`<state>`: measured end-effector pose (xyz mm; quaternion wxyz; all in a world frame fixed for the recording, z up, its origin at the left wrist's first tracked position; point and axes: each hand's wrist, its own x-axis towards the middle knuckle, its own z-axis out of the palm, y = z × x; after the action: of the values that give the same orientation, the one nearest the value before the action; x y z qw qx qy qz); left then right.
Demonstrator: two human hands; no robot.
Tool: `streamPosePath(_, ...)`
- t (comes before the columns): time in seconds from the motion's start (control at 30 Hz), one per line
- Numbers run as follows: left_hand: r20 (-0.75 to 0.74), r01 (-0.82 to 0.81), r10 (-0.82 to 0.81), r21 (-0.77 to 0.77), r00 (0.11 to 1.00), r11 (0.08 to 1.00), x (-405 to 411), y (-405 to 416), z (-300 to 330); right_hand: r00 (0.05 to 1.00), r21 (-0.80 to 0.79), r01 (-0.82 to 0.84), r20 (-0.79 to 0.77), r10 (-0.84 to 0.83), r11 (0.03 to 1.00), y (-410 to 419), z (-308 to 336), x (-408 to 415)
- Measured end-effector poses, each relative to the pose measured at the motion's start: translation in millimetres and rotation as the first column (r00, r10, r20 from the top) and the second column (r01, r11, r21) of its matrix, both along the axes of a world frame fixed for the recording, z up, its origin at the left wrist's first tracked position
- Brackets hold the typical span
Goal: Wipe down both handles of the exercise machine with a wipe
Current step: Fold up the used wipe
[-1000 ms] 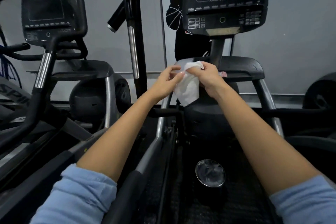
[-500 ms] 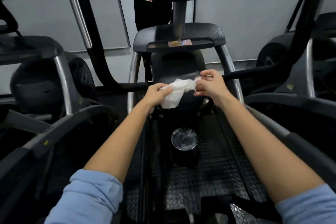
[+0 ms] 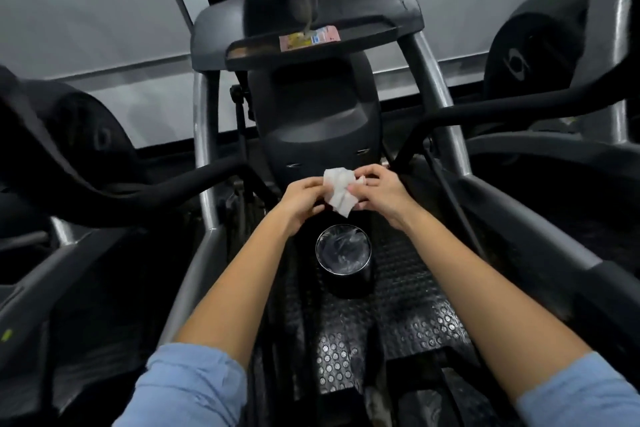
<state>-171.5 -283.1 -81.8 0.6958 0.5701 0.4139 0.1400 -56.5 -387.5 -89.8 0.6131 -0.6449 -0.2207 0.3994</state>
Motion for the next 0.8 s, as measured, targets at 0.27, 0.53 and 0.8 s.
streamPosePath(0.27,-0.061,-0.091,0.099,0.126,0.993,0.988,66.6,56.6,-72.3,0.993,-0.223,-0.052,0.092,0.074,0.973,76.3,-61.1,62.8)
streamPosePath(0.53,-0.175,-0.085,0.081,-0.020,0.981,0.996,112.7,96.6,-157.2,0.987,-0.425,0.002,0.146,0.067,0.905,132.8,-161.3,106.3)
streamPosePath(0.8,-0.250,-0.171,0.110,-0.237,0.962,0.956,136.8,111.6,-244.7,0.992,-0.565,0.065,0.124,0.007,0.822,157.9,-247.4,122.8)
